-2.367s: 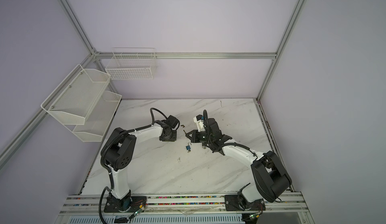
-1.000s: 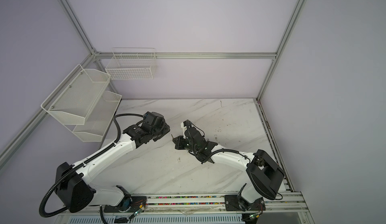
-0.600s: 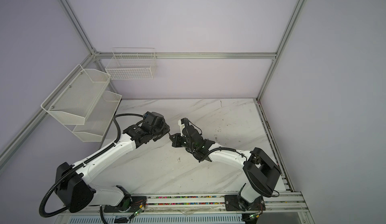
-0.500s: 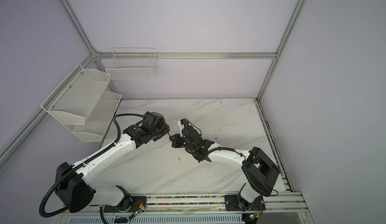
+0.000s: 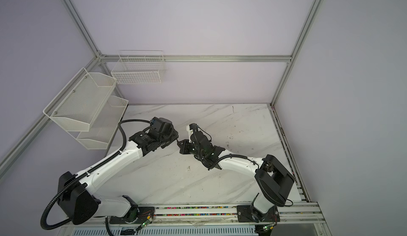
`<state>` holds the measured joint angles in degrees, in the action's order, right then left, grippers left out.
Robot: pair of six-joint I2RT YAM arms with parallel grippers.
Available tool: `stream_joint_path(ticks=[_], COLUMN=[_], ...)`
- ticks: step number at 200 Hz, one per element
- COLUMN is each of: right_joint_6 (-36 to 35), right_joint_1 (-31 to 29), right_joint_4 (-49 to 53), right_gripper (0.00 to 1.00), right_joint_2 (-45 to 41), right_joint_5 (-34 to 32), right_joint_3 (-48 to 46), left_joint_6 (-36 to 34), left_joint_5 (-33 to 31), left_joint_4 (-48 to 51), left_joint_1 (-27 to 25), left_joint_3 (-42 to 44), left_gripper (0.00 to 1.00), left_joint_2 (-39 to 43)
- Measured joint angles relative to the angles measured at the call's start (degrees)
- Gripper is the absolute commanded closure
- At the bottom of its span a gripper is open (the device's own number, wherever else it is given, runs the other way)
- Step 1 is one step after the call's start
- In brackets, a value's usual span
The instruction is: Unlock with the key
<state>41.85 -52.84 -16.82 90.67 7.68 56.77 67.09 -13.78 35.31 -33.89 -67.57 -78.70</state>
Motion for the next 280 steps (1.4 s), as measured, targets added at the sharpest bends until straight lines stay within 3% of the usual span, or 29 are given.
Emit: stream_joint_path(ticks=[87, 126, 200, 280], right_joint_6=[0.5, 2.62, 1.49, -1.9], right_joint_1=[0.0, 0.48, 0.44, -0.2], right_joint_4=[2.36, 4.5, 10.56, 14.93], right_gripper=[1.0, 1.0, 1.0, 1.0], right_joint_2=[1.09, 1.49, 1.49, 1.14], right_joint_5=[0.76, 3.72, 3.08, -0.37], right_joint_3=[3.15, 5.77, 9.51, 10.93], left_joint_6=[-0.07, -0.68, -2.16, -1.18], left_joint_5=[-0.85, -3.89, -8.7, -6.69], left_joint_4=[0.02, 0.0, 1.18, 0.31], left_joint_1=[0.0, -0.85, -3.17, -3.32], left_joint_3=[0.0, 0.0, 0.0, 0.79], left_gripper=[1.0, 1.0, 1.0, 1.0], left_joint_2=[1.29, 2.25, 2.86, 3.39])
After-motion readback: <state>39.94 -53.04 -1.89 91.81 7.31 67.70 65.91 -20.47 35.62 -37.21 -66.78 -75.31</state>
